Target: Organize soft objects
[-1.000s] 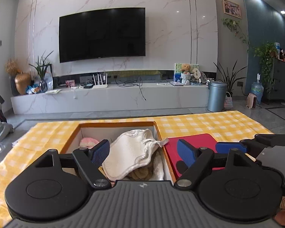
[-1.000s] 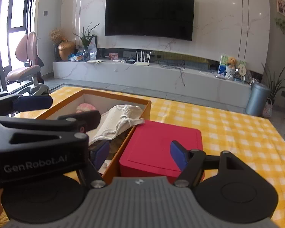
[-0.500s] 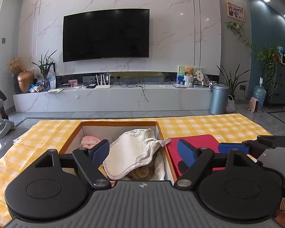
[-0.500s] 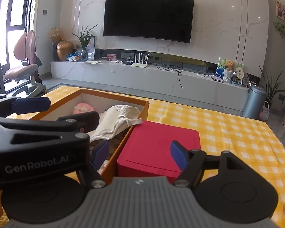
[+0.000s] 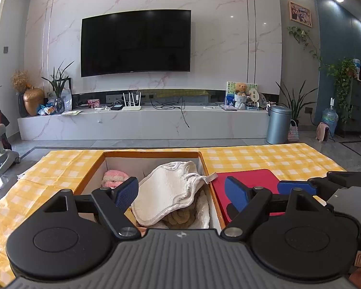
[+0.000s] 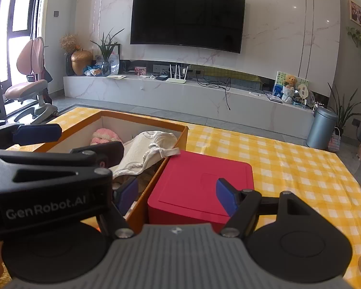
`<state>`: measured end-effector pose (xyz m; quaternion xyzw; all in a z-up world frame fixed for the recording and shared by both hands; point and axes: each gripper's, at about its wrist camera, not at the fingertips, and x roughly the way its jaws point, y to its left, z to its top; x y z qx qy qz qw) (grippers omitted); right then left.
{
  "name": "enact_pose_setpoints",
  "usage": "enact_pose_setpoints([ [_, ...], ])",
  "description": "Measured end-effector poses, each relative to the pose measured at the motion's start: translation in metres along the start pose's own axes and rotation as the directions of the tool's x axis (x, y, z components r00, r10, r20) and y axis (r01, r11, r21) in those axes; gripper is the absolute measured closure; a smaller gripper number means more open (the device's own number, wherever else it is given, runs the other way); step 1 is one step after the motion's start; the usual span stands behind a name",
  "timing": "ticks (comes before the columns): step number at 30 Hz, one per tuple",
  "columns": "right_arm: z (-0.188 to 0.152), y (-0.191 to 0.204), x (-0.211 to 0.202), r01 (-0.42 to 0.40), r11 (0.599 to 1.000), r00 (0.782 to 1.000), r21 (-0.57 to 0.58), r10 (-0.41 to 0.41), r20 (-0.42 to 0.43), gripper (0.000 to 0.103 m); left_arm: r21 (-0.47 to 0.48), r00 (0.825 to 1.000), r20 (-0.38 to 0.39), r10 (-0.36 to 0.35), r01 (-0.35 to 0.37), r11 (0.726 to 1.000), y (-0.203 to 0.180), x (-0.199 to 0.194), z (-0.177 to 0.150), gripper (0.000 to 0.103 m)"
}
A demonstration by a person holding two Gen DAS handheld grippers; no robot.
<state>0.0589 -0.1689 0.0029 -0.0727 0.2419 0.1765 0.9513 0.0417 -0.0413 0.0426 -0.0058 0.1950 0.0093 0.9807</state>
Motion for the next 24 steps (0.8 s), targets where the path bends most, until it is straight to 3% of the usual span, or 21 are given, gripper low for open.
enact_pose_setpoints([
  [24,-0.0017,-0.0027,0.0037,-0.008,1.0,1.0,0.009,0.008,-0.016,0.032,0.006,0.999,-0.033,0.012,-0.012,1.0,0.0021,0.0035,0.0005,0.007],
])
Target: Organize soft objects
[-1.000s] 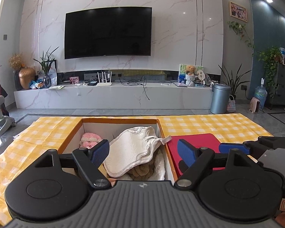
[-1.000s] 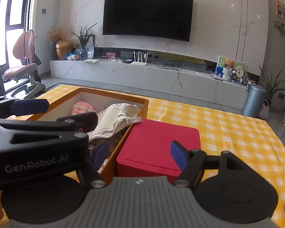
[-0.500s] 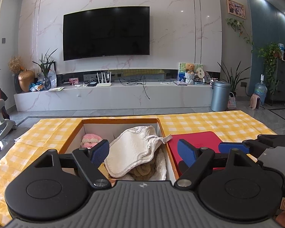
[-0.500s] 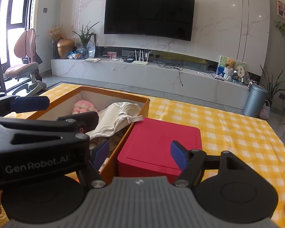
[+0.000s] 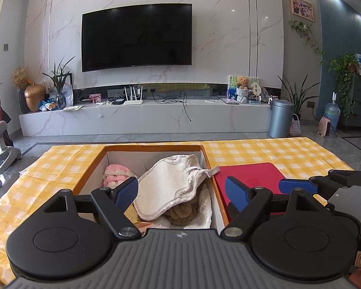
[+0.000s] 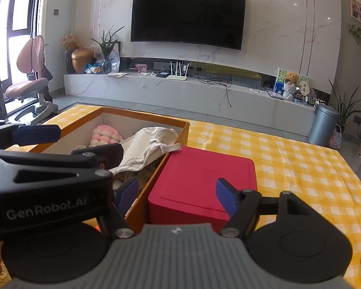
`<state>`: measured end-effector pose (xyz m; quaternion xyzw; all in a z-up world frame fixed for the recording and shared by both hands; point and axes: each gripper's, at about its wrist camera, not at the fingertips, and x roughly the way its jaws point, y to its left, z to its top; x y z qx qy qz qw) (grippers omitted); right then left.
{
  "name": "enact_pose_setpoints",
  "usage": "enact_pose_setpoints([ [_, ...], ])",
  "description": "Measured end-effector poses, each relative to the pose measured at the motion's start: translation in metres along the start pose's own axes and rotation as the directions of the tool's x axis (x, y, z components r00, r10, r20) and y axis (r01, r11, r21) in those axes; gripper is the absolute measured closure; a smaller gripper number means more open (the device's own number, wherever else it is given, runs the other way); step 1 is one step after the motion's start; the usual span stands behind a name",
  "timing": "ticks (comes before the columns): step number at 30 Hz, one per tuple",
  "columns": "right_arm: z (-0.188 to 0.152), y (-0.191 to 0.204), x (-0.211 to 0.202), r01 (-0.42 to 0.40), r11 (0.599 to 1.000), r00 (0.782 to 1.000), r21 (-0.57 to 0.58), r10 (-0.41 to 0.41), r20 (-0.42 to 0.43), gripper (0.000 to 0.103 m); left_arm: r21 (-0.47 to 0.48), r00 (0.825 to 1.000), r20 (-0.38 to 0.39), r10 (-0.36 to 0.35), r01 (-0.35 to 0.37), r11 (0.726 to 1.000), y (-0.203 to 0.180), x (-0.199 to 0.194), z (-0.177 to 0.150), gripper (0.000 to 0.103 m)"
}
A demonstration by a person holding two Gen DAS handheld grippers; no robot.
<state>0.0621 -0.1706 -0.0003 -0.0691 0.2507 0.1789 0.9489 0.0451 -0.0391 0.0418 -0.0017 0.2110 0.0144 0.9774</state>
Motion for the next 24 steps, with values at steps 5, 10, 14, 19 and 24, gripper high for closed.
enact_pose_setpoints([
  [5,0.0004,-0.0002,-0.0002,-0.002,1.0,1.0,-0.003,0.002,-0.003,0.032,0.011,1.0,-0.001,0.002,-0.002,1.0,-0.0004,0.0,-0.0008,0.007],
  [10,0.0007,-0.0001,0.0005,-0.003,1.0,1.0,-0.003,0.003,-0.004,0.032,0.01,1.0,-0.003,0.003,-0.003,1.0,-0.0003,0.0001,-0.0014,0.007],
  [14,0.0004,0.0004,0.001,-0.003,1.0,1.0,0.0,0.003,-0.008,0.032,0.016,1.0,-0.002,0.015,-0.015,1.0,-0.0008,-0.0016,-0.0012,0.007],
  [19,0.0009,-0.0002,0.0017,-0.006,1.0,1.0,0.004,0.006,-0.012,0.032,0.012,1.0,-0.01,0.016,-0.016,1.0,-0.0004,-0.0012,-0.0009,0.007],
  [24,0.0,0.0001,0.0028,-0.006,1.0,1.0,0.003,0.006,-0.015,0.032,0.013,0.999,-0.016,0.03,-0.029,0.999,-0.0014,0.0006,-0.0016,0.007],
])
